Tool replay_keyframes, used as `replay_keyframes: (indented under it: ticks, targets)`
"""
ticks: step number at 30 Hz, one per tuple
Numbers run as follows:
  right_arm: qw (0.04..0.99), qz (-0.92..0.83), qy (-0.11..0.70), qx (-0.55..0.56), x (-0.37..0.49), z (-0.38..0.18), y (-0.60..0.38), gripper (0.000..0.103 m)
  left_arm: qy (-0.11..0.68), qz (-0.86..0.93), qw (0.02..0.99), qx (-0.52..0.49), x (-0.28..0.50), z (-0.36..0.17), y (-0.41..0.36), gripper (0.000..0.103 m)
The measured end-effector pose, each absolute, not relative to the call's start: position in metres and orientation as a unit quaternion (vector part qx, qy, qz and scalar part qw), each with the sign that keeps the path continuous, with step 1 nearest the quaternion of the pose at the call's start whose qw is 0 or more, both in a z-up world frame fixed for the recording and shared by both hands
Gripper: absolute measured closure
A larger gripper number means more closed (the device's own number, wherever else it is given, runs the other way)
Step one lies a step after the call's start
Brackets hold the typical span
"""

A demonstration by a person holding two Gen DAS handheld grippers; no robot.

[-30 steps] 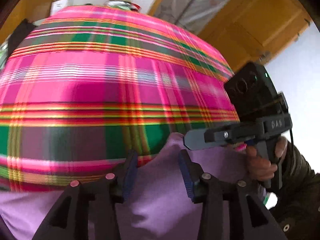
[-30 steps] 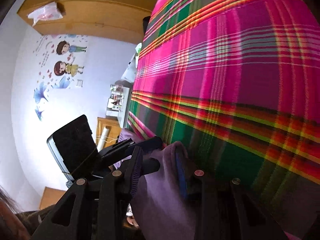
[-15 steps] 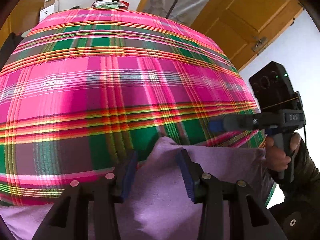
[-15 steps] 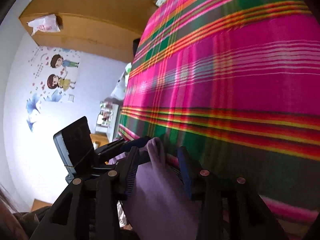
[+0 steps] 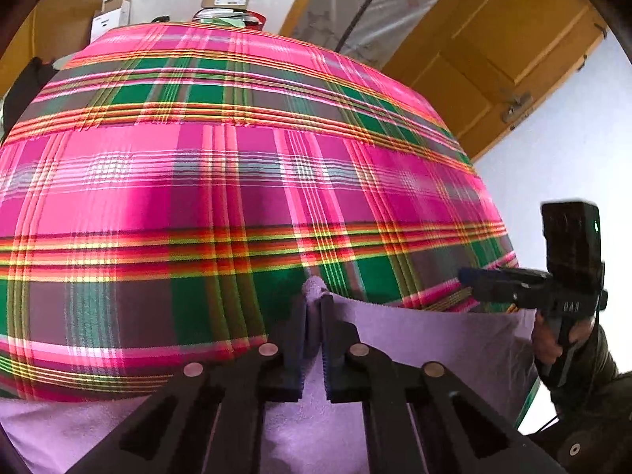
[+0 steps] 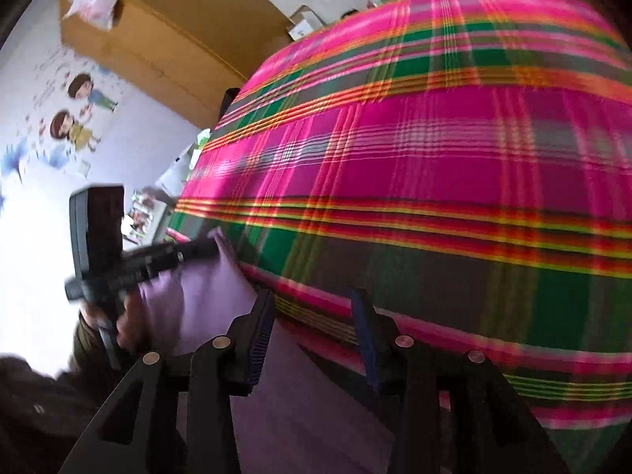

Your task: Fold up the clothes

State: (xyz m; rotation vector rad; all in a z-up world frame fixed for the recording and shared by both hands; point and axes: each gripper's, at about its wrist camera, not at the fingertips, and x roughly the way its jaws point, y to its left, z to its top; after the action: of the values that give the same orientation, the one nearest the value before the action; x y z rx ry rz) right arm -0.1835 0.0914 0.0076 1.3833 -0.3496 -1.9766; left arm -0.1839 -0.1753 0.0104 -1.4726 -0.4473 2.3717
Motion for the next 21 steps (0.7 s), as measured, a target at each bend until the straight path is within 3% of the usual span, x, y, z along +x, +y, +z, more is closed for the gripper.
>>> replay_keyframes:
  ticks: [11,17,18,19,21]
  targets:
    - [0.354,-0.780,-0.001,0.515,-0.142,0.015,0.130,0.060,-0.189,0.826,0.150,-0.510,-0.185,0.003,-0.180,0.097]
    - [0.369,-0.768,0.030,0.523,-0.134,0.013,0.140,0.062,-0.196,0.826,0.144,-0.509,-0.185,0.003,-0.180,0.096]
    - [0.367,-0.767,0.032,0.525,-0.135,0.012,0.142,0.069,-0.197,0.825,0.143,-0.510,-0.185,0.002,-0.179,0.096]
    - [0.366,-0.767,0.035,0.526,-0.135,0.011,0.143,0.083,-0.198,0.824,0.142,-0.511,-0.185,0.002,-0.179,0.096]
    - [0.371,-0.767,0.035,0.522,-0.134,0.014,0.145,0.094,-0.199,0.824,0.140,-0.511,-0.185,0.002,-0.179,0.096]
